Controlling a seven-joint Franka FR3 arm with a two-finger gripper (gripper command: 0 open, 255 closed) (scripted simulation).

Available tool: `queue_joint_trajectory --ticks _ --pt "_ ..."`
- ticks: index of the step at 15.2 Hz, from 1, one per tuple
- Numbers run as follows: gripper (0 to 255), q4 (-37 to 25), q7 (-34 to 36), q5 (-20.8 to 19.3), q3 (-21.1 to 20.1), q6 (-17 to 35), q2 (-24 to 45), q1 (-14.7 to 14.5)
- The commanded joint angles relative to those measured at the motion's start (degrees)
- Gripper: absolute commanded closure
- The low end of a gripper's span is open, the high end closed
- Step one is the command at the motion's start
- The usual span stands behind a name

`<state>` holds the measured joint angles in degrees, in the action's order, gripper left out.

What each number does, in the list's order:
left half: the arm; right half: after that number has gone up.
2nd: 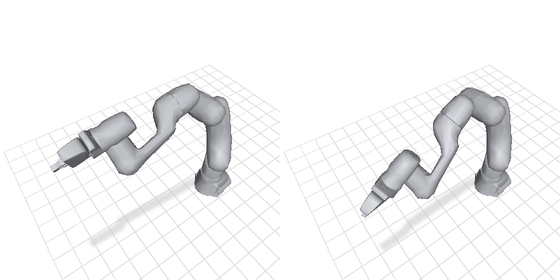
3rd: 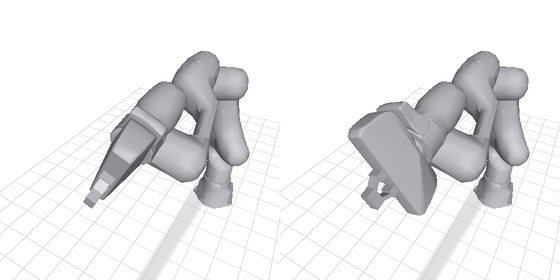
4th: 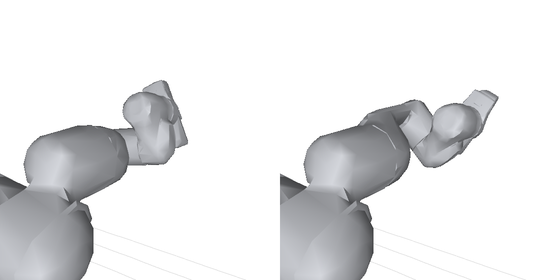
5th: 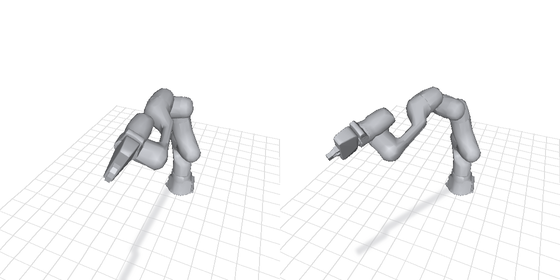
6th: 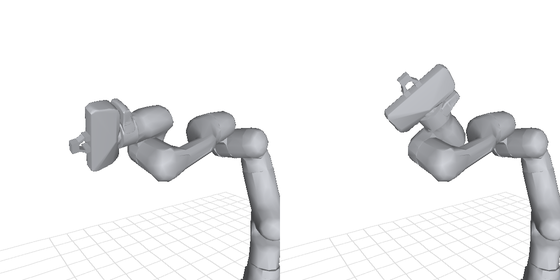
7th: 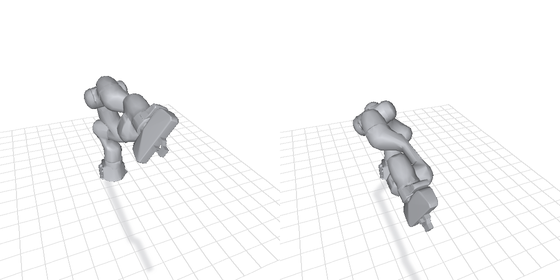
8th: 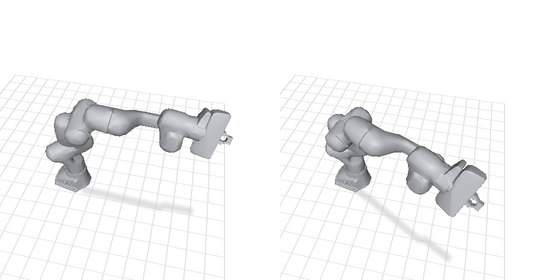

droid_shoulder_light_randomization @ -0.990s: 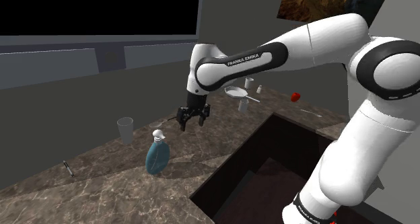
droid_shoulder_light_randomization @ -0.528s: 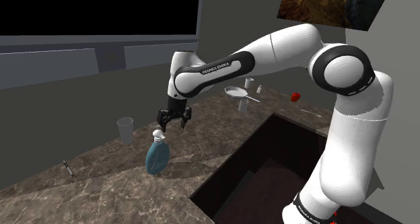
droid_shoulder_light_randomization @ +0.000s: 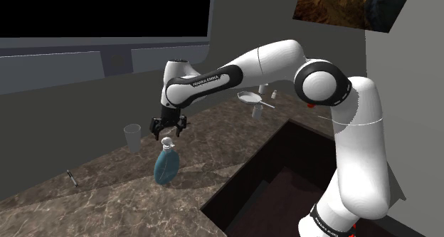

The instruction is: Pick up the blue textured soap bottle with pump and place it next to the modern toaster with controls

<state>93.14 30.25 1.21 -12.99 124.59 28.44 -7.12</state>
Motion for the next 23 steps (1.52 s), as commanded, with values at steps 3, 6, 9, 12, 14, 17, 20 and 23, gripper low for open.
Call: queue_joint_trajectory --ticks 3,6,9,12,14,17,20,23 --pt "0 0.0 0.2 -0.4 0.2 2.1 2.1 -0.4" --pt "0 0.3 0.4 -0.6 0.3 3.5 3.2 -0.6" --pt "0 0.3 0.4 -0.6 0.3 3.5 3.2 -0.6" --pt "0 0.3 0.4 -0.6 0.3 3.5 3.2 -0.6" --pt "255 0.3 0.4 -0.6 0.3 3.5 3.2 -0.6" --pt "255 0.3 0.4 -0.6 0.3 3.5 3.2 -0.6" --pt "255 0.3 0.4 -0.6 0.3 3.5 3.2 -0.6" --pt "255 0.3 0.4 -0.6 0.3 3.5 3.2 -0.6"
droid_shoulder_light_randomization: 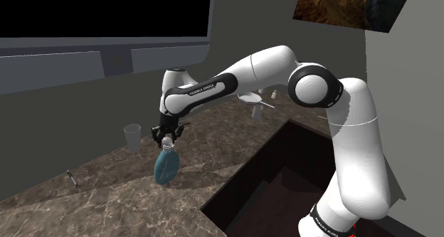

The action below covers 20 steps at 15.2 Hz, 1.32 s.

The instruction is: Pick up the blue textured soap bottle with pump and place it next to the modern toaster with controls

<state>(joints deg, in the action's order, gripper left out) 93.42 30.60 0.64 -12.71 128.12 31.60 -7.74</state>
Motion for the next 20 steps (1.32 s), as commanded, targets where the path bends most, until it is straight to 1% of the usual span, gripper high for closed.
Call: queue_joint_trajectory --ticks 1,11,20 --pt "255 -0.2 0.0 0.1 0.0 -0.6 -0.4 0.0" --pt "255 -3.1 0.3 0.5 -0.4 -6.7 -3.7 0.3" --pt "255 -7.0 0.6 0.8 -0.6 -12.6 -5.8 0.3"
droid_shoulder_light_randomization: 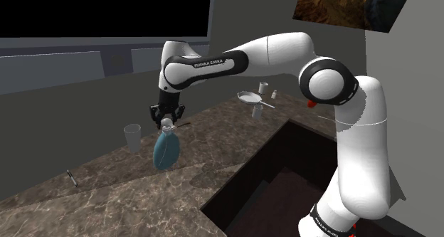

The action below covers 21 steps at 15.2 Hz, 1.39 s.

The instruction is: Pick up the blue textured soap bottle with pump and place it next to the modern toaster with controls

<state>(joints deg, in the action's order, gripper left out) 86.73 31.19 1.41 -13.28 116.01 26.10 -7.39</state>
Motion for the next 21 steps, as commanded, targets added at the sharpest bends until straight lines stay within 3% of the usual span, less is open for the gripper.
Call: queue_joint_trajectory --ticks 1,21 --pt "255 -0.8 0.1 0.1 -0.1 -1.2 -0.5 0.0" --pt "255 -15.3 1.3 -0.1 -0.3 -16.3 -1.0 -0.5"
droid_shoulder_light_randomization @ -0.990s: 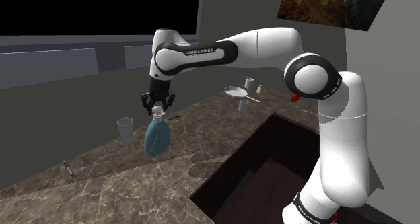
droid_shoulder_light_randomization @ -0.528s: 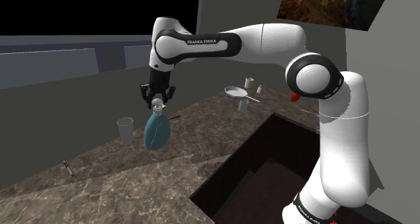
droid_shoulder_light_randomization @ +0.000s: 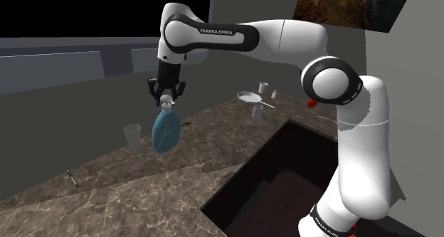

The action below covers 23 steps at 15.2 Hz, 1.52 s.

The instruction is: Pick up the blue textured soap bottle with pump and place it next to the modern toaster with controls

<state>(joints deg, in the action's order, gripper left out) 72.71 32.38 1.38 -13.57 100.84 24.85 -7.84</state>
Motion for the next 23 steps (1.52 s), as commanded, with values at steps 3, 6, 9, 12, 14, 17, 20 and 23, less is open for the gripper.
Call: queue_joint_trajectory --ticks 3,6,9,12,14,17,20,23 --pt "255 -4.5 0.4 -0.2 0.0 -3.7 0.7 -0.3" --pt "255 -8.0 0.6 -0.4 0.0 -6.4 1.5 -0.6" --pt "255 -12.0 0.9 -0.6 0.0 -9.4 2.6 -0.9" --pt "255 -15.2 1.1 -0.8 0.0 -11.6 3.5 -1.3" --pt "255 -6.3 2.0 0.2 -0.6 -8.5 -2.5 -1.0" --pt "255 3.8 3.4 1.6 -1.4 -5.5 -9.9 -1.1" --pt "255 11.8 4.8 3.0 -2.2 -3.5 -16.3 -1.6" --pt "255 18.5 6.4 4.4 -3.1 -2.3 -22.0 -2.3"
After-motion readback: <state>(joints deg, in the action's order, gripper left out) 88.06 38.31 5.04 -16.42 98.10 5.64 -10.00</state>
